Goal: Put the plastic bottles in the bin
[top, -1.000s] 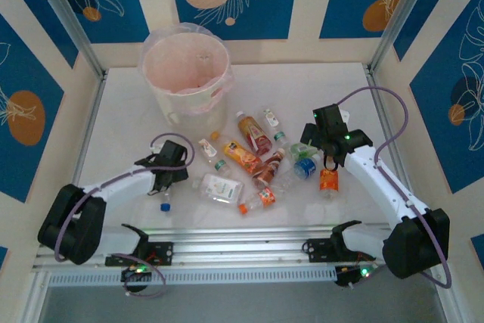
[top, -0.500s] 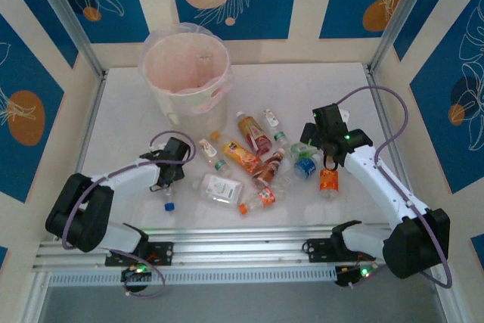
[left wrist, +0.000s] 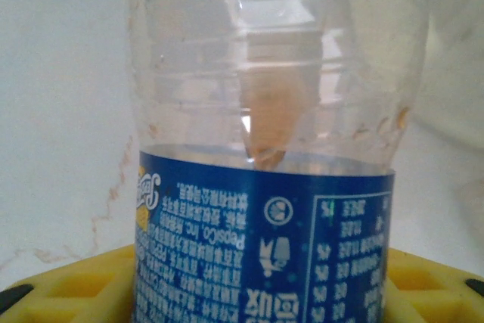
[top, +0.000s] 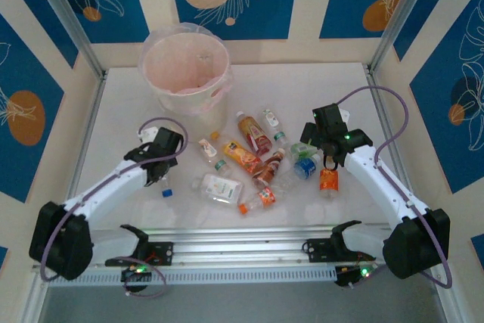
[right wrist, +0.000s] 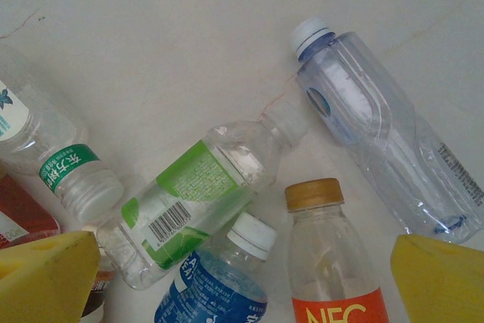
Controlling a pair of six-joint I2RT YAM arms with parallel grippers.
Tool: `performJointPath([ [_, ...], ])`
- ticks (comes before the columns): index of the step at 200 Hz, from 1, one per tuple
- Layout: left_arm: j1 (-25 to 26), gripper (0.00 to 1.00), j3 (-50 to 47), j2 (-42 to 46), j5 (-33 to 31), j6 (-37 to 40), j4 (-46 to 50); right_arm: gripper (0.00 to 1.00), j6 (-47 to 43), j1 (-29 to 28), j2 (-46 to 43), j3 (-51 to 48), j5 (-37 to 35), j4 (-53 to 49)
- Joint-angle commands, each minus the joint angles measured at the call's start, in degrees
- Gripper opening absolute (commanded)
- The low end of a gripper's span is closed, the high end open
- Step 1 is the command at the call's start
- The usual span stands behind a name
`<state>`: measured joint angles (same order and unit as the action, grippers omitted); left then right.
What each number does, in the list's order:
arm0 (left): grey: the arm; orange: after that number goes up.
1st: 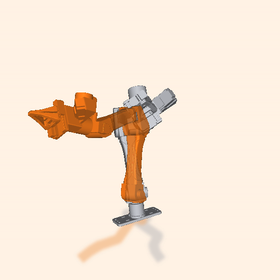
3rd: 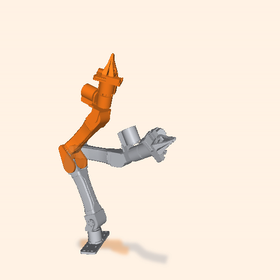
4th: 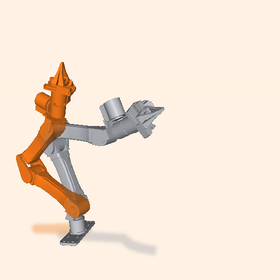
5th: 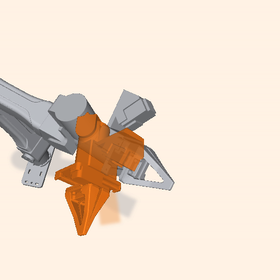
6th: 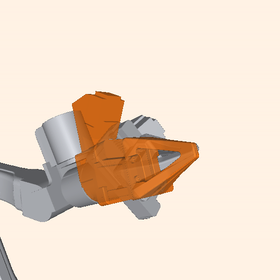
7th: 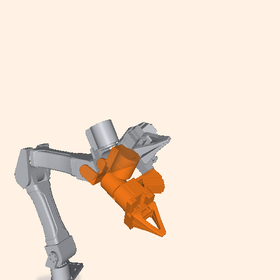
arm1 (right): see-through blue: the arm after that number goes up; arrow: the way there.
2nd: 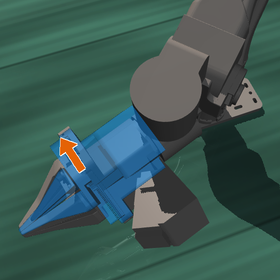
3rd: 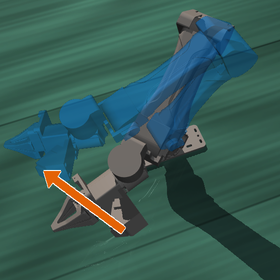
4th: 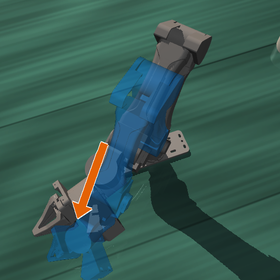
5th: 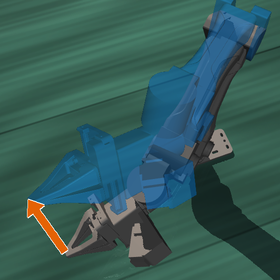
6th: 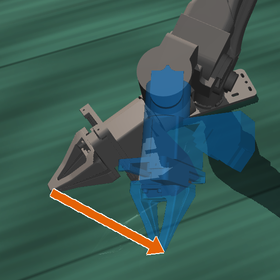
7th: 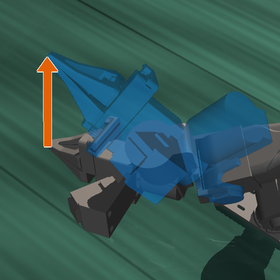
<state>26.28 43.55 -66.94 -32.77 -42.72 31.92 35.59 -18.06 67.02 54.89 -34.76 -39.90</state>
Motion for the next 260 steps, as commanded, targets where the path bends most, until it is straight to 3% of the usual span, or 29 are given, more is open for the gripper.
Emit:
performJointPath([
  [1, 0.06, 0.56, 3.53, 5.31, -6.23, 2.65, 4.34, 0.99, 1.14, -0.39, -0.32, 1.18, -1.37, 0.20],
  [57, 0.03, 0.56, 11.31, 15.34, -11.23, 13.82, 0.91, 0.99, 1.21, -0.48, -0.60, 0.52, -1.10, 0.85],
  [107, 0.09, 0.56, 19.46, 14.36, -10.44, 23.69, -7.07, 0.99, 1.23, -0.48, -1.84, -0.44, -0.57, 1.91],
  [260, 0.00, 0.56, 52.44, -12.07, 14.80, 48.78, -27.62, 0.99, 0.53, -0.48, -4.19, 0.58, -1.59, 0.37],
])
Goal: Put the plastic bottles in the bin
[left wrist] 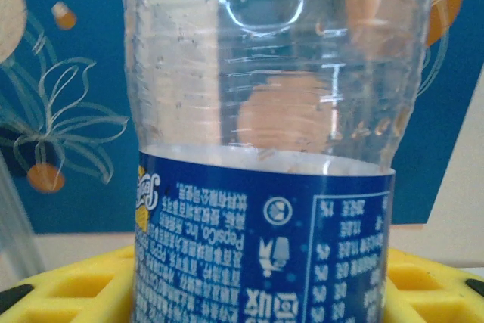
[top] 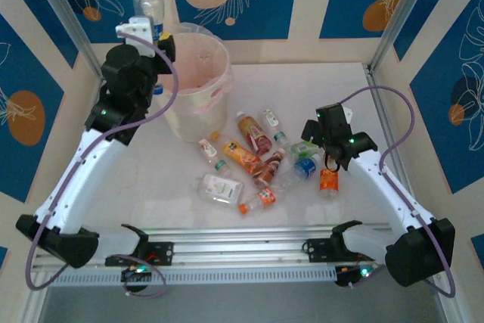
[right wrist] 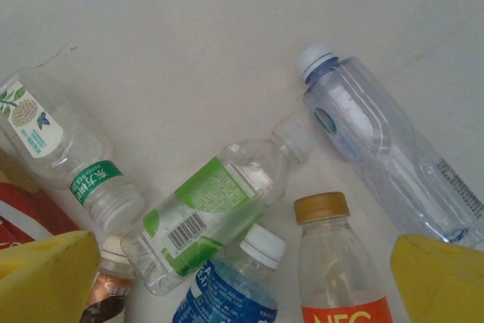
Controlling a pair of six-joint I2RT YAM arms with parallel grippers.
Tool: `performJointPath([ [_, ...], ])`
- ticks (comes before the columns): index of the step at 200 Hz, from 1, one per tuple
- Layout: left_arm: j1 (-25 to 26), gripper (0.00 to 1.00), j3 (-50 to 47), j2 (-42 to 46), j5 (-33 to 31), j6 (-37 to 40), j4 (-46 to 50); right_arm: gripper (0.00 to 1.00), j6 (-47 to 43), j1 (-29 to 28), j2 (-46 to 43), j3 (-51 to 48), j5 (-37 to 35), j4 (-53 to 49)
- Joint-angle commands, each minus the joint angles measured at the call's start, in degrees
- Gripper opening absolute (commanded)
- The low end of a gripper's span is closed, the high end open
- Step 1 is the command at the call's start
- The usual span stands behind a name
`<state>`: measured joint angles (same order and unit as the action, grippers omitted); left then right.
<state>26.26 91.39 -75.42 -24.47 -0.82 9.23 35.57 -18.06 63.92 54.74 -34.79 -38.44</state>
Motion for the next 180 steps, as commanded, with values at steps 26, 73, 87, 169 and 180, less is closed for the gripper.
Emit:
performJointPath([
  [26, -0.16, 0.56, 9.83, -9.66, 12.58, 10.63, -3.77, 0.99, 0.55, -0.57, -2.14, 1.13, -1.77, -1.91],
  [73, -1.69, 0.58, 19.05, -19.05, 14.41, 14.75, 0.87, 0.99, 0.55, -0.57, -3.54, 1.06, -1.95, -3.07],
  [87, -2.72, 0.58, 21.79, -21.64, 15.58, 14.98, 3.07, 0.99, 0.55, -0.57, -3.71, 1.31, -2.13, -3.63],
  [169, -9.51, 0.57, 27.61, -32.95, 27.04, 14.34, 15.42, 0.99, 0.20, -0.60, -4.90, 1.78, -3.18, -5.62],
  [180, -9.84, 0.57, 27.63, -33.54, 28.37, 15.67, 16.86, 0.99, 0.18, -0.57, -5.10, 1.77, -3.27, -5.80],
])
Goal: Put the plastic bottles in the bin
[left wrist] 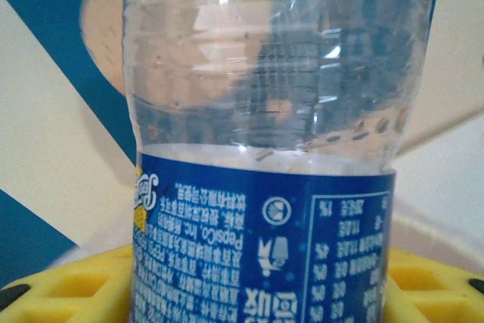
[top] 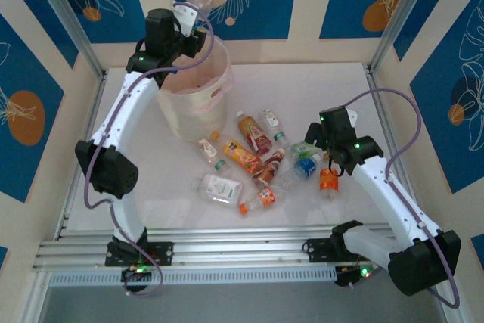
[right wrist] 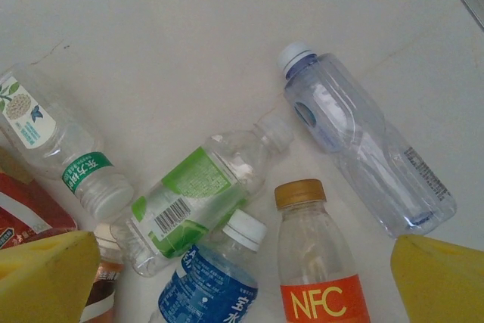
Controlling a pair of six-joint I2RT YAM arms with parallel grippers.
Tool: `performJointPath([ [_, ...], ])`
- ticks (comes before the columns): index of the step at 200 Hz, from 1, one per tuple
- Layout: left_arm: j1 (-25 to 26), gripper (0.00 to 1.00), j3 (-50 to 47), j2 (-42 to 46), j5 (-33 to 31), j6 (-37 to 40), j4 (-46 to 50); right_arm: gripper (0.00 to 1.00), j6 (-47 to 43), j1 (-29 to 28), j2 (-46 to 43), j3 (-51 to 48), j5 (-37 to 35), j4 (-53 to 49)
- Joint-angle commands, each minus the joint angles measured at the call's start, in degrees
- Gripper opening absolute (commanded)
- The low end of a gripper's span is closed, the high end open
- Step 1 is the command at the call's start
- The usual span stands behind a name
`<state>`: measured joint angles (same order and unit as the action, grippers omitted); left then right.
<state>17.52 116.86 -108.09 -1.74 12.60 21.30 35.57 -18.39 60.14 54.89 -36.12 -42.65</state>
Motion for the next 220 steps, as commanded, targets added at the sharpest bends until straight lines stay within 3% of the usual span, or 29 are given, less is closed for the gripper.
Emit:
performJointPath([
  [1, -1.09, 0.57, 2.20, -0.88, 5.66, 2.34, 4.98, 0.99, 0.19, -0.24, -1.33, 1.62, -1.94, -1.61],
  [75, -2.90, 0.57, 2.41, -3.05, 9.21, 10.35, 14.00, 0.99, -0.22, -0.25, -0.55, 2.50, -1.76, -1.91],
  [220, -3.19, 0.57, 2.65, -7.07, 1.05, 21.00, 24.02, 0.99, -0.94, -0.24, 0.50, 3.99, -1.72, -2.10],
])
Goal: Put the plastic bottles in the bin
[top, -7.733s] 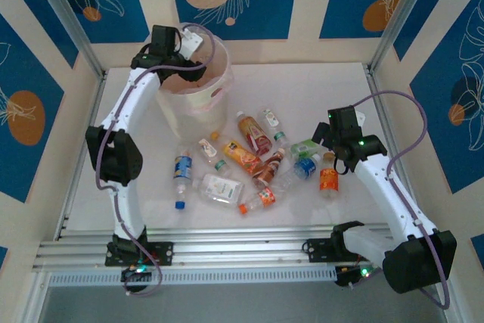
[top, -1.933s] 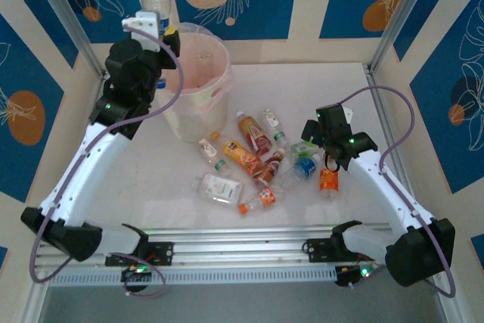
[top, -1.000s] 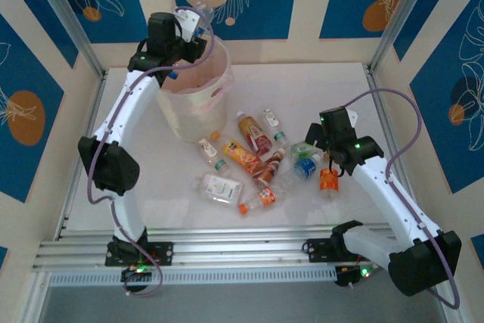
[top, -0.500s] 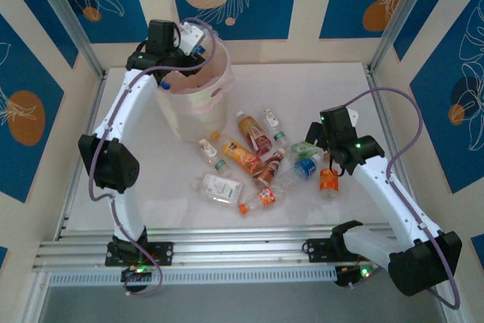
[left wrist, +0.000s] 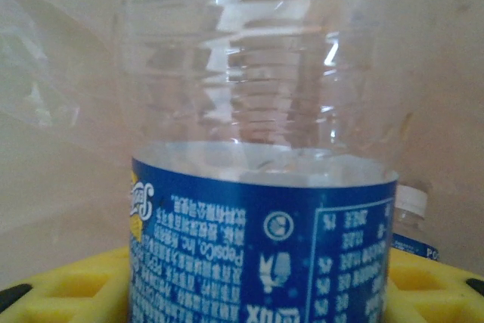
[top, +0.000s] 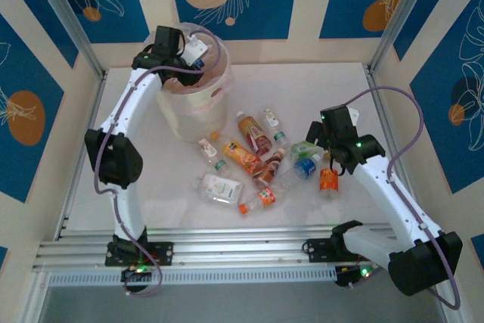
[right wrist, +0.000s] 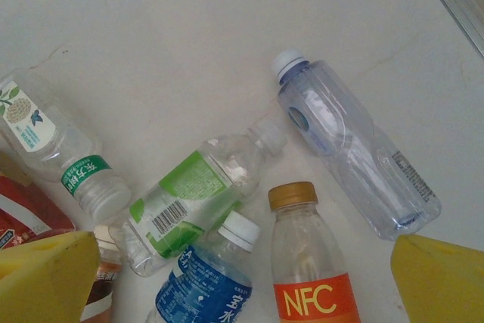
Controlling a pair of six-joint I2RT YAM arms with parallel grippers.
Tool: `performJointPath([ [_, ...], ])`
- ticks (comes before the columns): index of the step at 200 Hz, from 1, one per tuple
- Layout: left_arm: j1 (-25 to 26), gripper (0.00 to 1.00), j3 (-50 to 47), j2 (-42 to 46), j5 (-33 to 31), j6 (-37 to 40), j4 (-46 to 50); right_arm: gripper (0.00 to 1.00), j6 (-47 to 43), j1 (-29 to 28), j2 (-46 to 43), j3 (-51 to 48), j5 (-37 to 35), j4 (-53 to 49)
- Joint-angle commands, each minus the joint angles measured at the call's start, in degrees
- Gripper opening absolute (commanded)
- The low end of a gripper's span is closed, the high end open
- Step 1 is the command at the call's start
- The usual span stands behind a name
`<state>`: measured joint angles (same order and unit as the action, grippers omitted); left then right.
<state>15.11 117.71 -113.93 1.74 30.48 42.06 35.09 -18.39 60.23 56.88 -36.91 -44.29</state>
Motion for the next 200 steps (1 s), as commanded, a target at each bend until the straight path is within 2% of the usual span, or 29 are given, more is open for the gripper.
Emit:
performJointPath([
  [1, -0.79, 0.57, 1.81, -1.31, -2.48, 3.15, 3.32, 0.99, -0.46, -0.24, 0.41, 2.05, -0.95, -0.49],
  [56, -0.76, 0.58, 1.81, -3.35, -6.81, 5.98, 5.30, 0.99, -0.37, -0.24, 0.63, 1.87, -0.89, -0.41],
  [138, -0.62, 0.68, 2.62, -5.86, -5.43, 4.63, 5.06, 0.99, 0.06, -0.26, 1.37, 1.50, -0.87, -0.55],
  [173, -0.69, 0.76, 4.30, -5.63, -5.57, 3.85, 5.26, 0.99, -0.03, -0.24, 1.44, 1.06, -1.50, -0.36],
  [200, -0.58, 0.89, 5.18, -4.84, -6.78, 3.11, 4.96, 0.99, 0.39, -0.15, 1.56, 0.51, -1.84, -0.11],
])
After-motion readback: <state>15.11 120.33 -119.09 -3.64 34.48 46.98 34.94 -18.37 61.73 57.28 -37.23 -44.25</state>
